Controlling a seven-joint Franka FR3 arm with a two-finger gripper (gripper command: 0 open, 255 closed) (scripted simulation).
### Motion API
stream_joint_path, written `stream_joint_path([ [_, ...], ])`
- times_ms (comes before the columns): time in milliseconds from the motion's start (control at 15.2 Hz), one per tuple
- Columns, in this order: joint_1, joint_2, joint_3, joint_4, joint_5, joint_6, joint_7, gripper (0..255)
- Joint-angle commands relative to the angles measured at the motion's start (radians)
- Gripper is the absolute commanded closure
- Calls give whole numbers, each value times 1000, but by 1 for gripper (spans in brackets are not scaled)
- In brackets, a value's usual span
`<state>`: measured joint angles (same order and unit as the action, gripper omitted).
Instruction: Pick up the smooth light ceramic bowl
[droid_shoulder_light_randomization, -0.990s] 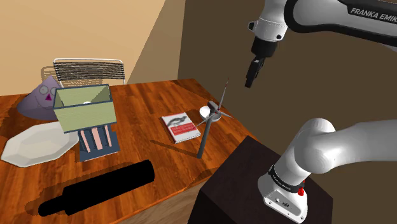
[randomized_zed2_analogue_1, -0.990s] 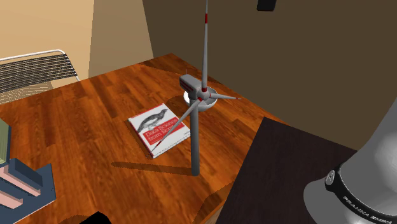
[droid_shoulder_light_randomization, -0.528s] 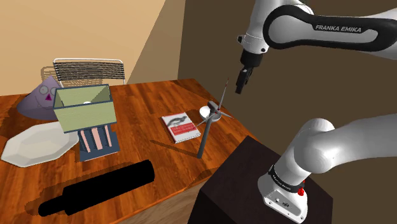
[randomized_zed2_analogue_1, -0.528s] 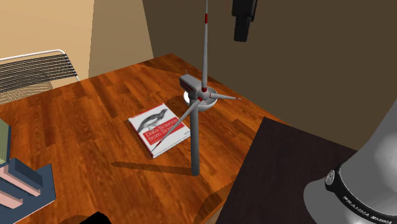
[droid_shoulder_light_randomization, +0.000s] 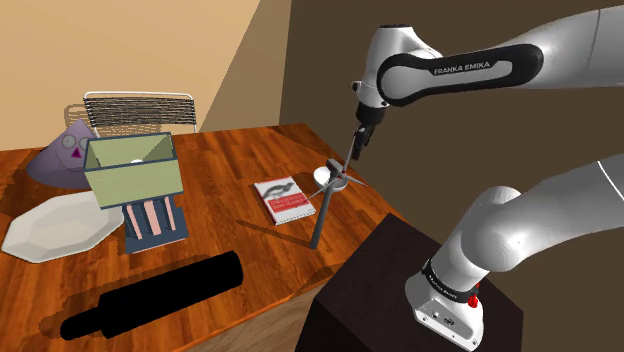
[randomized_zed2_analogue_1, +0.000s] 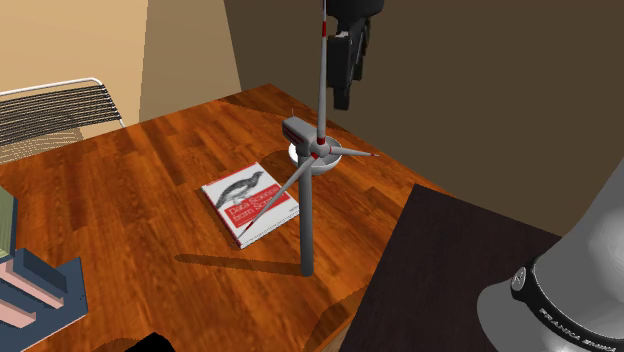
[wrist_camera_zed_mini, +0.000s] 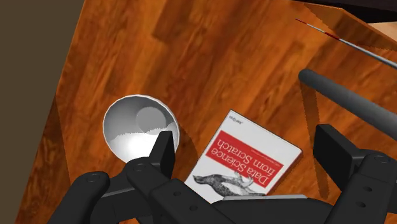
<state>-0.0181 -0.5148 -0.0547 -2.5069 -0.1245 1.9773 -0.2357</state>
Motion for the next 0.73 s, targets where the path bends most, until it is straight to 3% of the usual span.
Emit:
stream_joint_path([
  [0, -7, 69, -19, 2, -7, 67, -19, 0],
  [660, -26, 451, -85, 88, 8, 355, -110, 0],
])
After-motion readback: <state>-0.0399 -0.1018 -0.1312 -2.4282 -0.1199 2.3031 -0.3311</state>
